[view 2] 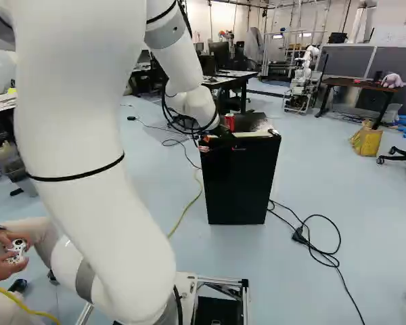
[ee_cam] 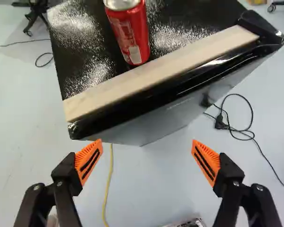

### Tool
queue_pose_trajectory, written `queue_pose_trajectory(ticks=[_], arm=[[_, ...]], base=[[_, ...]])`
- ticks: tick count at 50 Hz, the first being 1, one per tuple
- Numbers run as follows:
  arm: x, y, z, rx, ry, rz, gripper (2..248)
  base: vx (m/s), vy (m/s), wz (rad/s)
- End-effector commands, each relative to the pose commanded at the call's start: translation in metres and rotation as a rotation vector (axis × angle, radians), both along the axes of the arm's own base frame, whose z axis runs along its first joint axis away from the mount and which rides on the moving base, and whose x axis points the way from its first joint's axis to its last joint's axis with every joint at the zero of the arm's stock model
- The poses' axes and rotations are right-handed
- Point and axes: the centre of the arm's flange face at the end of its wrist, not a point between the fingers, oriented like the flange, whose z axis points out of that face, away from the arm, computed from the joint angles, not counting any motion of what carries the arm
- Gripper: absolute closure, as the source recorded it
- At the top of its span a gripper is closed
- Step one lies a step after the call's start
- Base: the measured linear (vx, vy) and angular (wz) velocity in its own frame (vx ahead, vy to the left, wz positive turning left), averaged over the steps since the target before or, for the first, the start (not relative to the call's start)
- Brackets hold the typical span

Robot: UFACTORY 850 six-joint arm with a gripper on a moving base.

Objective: Grab a drink from the fridge

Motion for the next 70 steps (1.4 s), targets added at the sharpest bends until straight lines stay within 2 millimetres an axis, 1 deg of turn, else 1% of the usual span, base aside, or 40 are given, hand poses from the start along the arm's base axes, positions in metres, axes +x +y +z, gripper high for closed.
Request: queue_pose_trajectory(ticks=[27, 56, 70], arm=[[0.012, -0.005, 0.016, -0.094, -0.26, -0.023, 3], [0.028, -0.012, 0.009, -0.184, -0.484, -0.05, 3], [0.032, -0.013, -0.001, -0.207, -0.518, -0.037, 3]], base=[[0.0, 0.0, 0.0], [0.0, 0.0, 0.0], [0.0, 0.0, 0.0]])
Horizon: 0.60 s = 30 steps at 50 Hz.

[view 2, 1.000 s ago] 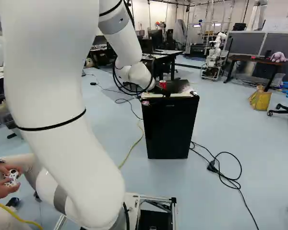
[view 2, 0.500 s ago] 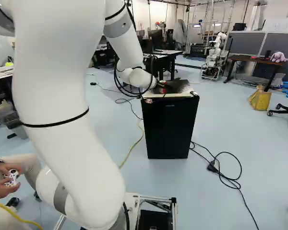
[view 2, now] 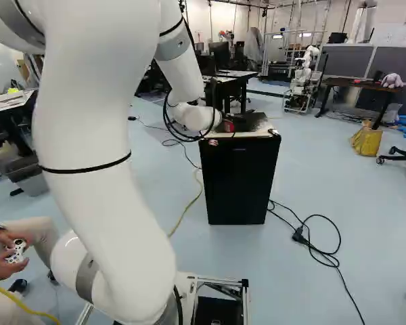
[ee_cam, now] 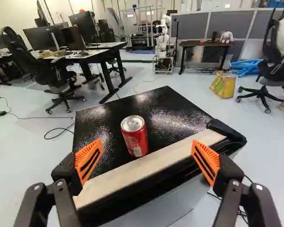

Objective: Grab a drink from the fridge

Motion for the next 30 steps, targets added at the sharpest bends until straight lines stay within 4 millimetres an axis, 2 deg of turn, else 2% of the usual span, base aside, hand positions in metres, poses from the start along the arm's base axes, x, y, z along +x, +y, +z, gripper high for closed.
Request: queue_pose_trajectory(ticks=[30], arm=[[0.008, 0.007, -0.027, -0.08, 0.004, 0.12, 3]], base=[[0.0, 0.0, 0.0]])
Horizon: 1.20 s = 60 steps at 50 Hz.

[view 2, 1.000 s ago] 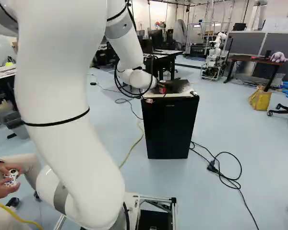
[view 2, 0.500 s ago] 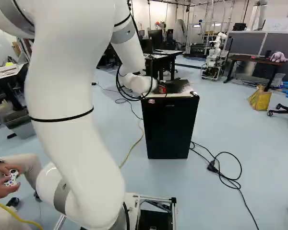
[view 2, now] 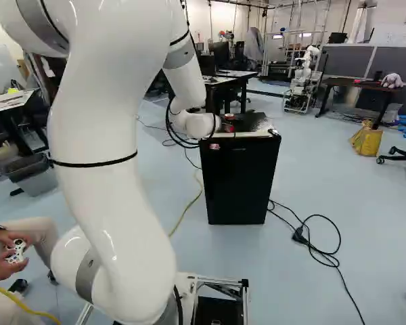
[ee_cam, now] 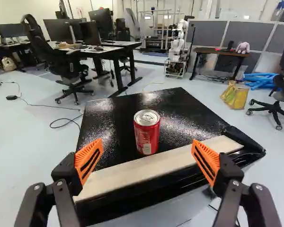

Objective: Grab a drink from the fridge

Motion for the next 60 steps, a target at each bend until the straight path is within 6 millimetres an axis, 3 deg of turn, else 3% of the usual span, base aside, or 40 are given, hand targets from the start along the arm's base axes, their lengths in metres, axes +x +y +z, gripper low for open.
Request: queue_pose_trajectory(ticks=[38, 60], arm=[[0.023, -0.002, -0.043, 0.003, 0.055, 0.02, 3], [0.042, -0.007, -0.049, 0.001, 0.046, 0.019, 3]], base=[[0.0, 0.0, 0.0], [0.0, 0.0, 0.0]])
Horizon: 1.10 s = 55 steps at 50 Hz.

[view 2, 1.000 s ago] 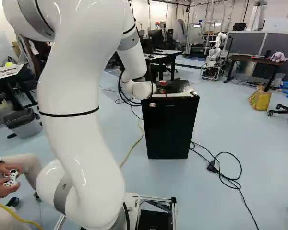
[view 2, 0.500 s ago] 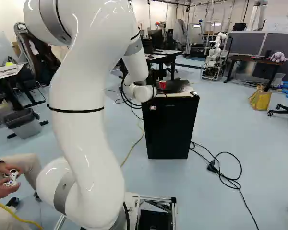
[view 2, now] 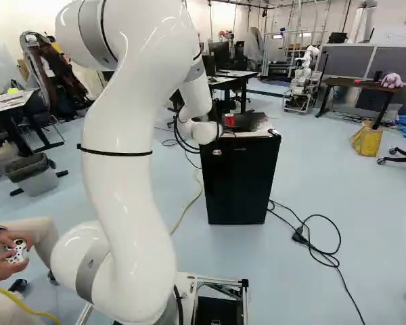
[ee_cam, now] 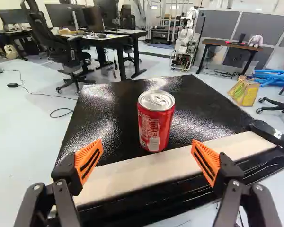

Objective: Grab a drink from the fridge

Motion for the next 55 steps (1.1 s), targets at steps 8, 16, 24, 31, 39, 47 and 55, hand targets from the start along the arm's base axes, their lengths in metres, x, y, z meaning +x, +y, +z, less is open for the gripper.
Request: queue_pose_trajectory(ticks=[8, 16, 24, 31, 39, 47, 55], arm=[[0.007, -0.002, 0.0, -0.003, -0.013, -0.001, 3], [0.014, -0.006, 0.0, -0.006, -0.03, -0.005, 3], [0.021, -0.01, 0.0, -0.01, -0.048, -0.008, 3], [0.025, -0.011, 0.0, -0.013, -0.06, -0.008, 3], [0.028, -0.011, 0.0, -0.013, -0.064, -0.007, 3], [0.029, -0.011, 0.0, -0.014, -0.064, -0.007, 3], [0.029, -0.011, 0.0, -0.014, -0.064, -0.007, 65]], base=[[0.0, 0.0, 0.0], [0.0, 0.0, 0.0], [0.0, 0.0, 0.0], [0.0, 0.0, 0.0], [0.0, 0.0, 0.0], [0.0, 0.0, 0.0], [0.0, 0.0, 0.0]])
